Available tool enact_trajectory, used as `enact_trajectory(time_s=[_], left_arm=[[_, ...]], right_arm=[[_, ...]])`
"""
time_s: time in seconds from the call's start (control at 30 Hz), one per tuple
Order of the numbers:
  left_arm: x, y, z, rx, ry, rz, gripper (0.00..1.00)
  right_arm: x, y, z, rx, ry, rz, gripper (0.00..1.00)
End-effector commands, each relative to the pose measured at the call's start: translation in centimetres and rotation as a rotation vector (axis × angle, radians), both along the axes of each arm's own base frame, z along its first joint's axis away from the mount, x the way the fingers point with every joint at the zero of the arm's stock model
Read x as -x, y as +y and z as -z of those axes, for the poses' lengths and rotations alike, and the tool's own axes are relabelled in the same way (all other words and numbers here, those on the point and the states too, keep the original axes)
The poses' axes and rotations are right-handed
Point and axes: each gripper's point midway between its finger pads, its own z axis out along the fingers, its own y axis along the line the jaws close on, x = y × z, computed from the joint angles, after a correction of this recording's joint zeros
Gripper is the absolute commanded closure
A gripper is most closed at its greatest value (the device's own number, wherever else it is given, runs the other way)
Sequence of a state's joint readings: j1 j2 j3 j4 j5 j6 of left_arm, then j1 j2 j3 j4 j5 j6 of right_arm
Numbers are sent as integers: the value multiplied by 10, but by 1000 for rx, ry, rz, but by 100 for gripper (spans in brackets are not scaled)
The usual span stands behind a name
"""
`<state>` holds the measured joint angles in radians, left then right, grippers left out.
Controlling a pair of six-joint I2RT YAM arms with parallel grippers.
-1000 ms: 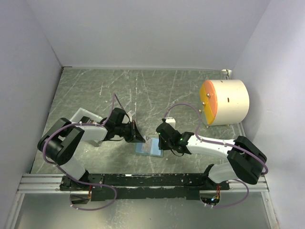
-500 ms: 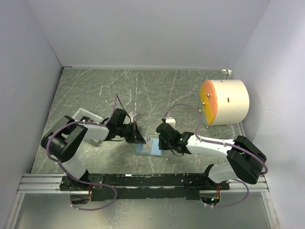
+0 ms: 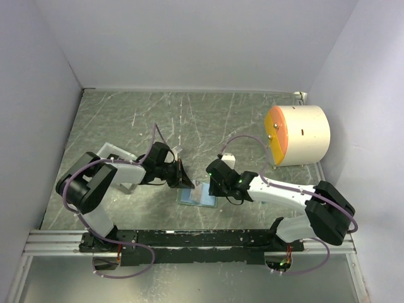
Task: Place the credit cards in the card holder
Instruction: Insert the credit card into the card holder.
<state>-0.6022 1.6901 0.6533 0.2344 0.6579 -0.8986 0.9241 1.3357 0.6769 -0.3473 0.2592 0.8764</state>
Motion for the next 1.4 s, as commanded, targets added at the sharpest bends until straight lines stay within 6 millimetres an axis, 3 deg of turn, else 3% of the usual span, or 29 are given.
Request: enact_trajectory(time_s=[0.0,0.37,0.6,0.87,1.37], left_arm=[[4,-5,2,17,9,5,93],[9,-5,7,28,22,-14,93],[17,-7,7,60,27,-20,93],[11,-7,3,35,3,-33,93],[10,-10,0,81,15,-60,93]], right_arm=[[3,-3,4,5,33,48,63],[7,-13,24,61,63,65,64],[6,-18,30,102,51,41,70],[4,-32,33,180,35,44,72],[5,-34,41,177,14,9,82]])
